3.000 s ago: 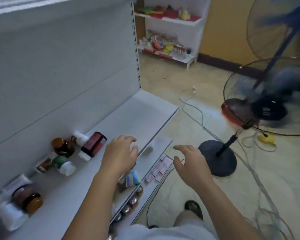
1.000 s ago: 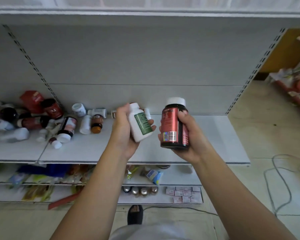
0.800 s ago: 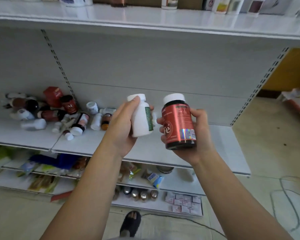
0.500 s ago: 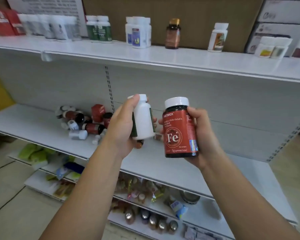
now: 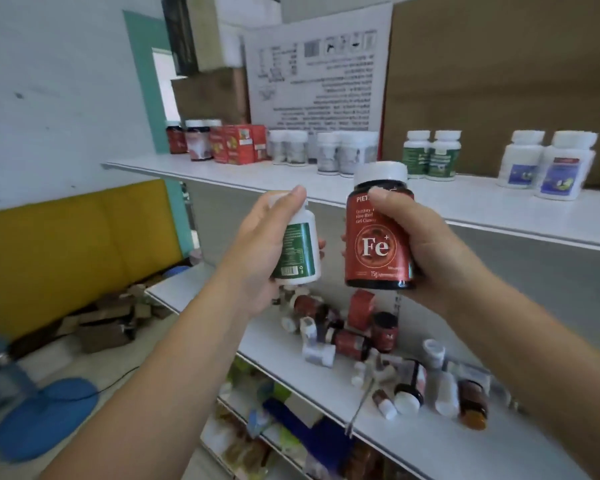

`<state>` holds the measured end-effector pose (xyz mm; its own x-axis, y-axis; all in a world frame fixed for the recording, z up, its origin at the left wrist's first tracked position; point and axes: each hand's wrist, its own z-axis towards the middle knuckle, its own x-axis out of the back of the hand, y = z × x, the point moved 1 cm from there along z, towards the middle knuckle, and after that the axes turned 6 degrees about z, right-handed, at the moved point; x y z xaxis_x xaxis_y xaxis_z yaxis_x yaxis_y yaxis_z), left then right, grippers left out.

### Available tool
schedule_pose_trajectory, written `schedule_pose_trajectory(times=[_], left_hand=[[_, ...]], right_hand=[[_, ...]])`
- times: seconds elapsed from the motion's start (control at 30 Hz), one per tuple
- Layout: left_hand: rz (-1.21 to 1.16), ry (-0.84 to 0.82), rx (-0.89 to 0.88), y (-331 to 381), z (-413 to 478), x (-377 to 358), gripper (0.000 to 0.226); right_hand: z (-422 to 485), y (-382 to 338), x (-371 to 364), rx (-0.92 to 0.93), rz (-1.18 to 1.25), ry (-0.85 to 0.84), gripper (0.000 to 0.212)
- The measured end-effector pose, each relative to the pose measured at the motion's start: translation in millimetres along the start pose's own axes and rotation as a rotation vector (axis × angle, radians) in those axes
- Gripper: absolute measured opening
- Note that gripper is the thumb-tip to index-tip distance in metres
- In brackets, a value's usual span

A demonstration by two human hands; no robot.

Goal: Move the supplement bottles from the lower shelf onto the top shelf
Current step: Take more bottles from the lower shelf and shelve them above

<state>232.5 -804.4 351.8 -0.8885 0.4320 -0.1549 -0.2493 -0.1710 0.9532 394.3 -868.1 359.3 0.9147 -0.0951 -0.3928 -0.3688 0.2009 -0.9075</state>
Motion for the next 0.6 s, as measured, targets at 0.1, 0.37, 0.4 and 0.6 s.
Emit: schedule_pose_trajectory(times=[0.1,0.37,0.4,0.6], left_hand=[[0.069,0.065,-0.017,19,34,47,0.026],[0.193,0.15,-0.087,42,138,141,0.028],[0.217,0.14,-0.101,42,153,152,0.028],[0.308,0.146,-0.167,41,248,211,0.03]], right_hand=[[46,0,-48,0.058,0.001,-0.11,0.052],[180,15,-122,0.226,-0.186,-0.171,0.053],[197,18,-126,0.239,-0.214,-0.155,0.053],[299,38,-136,0.32,-0.321,-0.123,0.056]])
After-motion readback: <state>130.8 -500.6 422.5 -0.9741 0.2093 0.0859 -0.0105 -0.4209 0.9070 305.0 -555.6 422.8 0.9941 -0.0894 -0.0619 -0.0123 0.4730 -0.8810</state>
